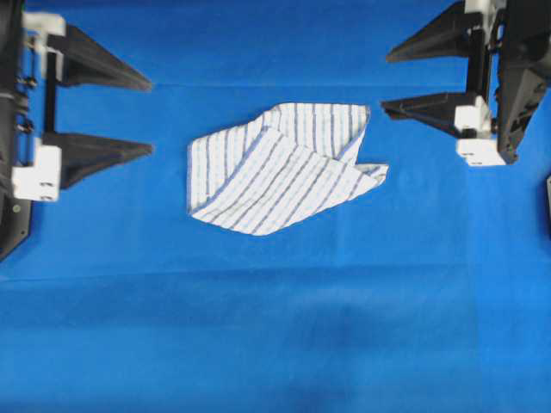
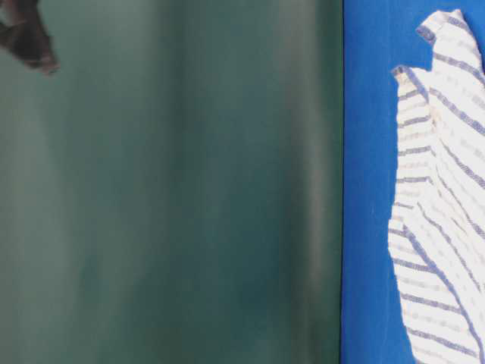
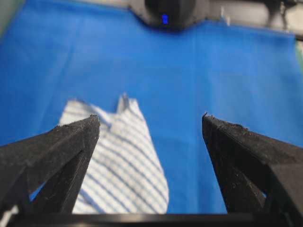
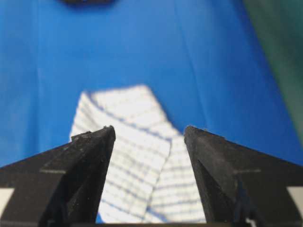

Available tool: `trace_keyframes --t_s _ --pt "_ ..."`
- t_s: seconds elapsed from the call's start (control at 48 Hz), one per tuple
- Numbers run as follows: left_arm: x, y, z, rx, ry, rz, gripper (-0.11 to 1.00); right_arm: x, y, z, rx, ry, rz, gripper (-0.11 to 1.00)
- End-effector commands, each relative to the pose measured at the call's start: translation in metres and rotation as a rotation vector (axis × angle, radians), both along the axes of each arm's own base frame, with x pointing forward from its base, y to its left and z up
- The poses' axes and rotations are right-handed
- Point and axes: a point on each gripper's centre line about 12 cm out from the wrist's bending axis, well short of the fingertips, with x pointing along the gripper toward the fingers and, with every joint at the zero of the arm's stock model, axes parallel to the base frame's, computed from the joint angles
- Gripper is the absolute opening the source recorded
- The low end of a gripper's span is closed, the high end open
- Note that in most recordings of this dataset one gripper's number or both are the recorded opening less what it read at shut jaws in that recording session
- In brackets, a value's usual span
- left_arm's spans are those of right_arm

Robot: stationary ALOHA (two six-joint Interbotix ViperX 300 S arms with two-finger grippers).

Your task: Lift the towel with both arms.

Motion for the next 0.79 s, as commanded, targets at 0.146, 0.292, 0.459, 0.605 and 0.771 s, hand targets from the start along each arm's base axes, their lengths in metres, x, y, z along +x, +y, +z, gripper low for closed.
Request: trace_keyframes --t_s 0.146,0.292,0.459,0.605,0.771 --pt "0.02 -0.001 -0.06 -0.009 0.126 -0.005 0.91 0.006 -0.001 -0.054 0.049 0.056 -0.012 0.64" --pt "0.028 0.0 -0.1 -0.009 0.215 -0.005 0.91 0.008 0.0 -0.095 0.091 0.116 -0.031 0.64" --pt "0.03 0.0 -0.147 -0.013 0.31 -0.004 0.91 0.006 0.001 -0.139 0.125 0.2 -0.044 0.64" --pt "0.028 0.0 -0.182 -0.019 0.348 -0.003 0.91 0.002 0.005 -0.176 0.155 0.269 -0.05 0.64" --pt "0.031 -0.003 -0.208 -0.018 0.374 -0.012 0.91 0.002 0.007 -0.202 0.165 0.307 -0.047 0.64"
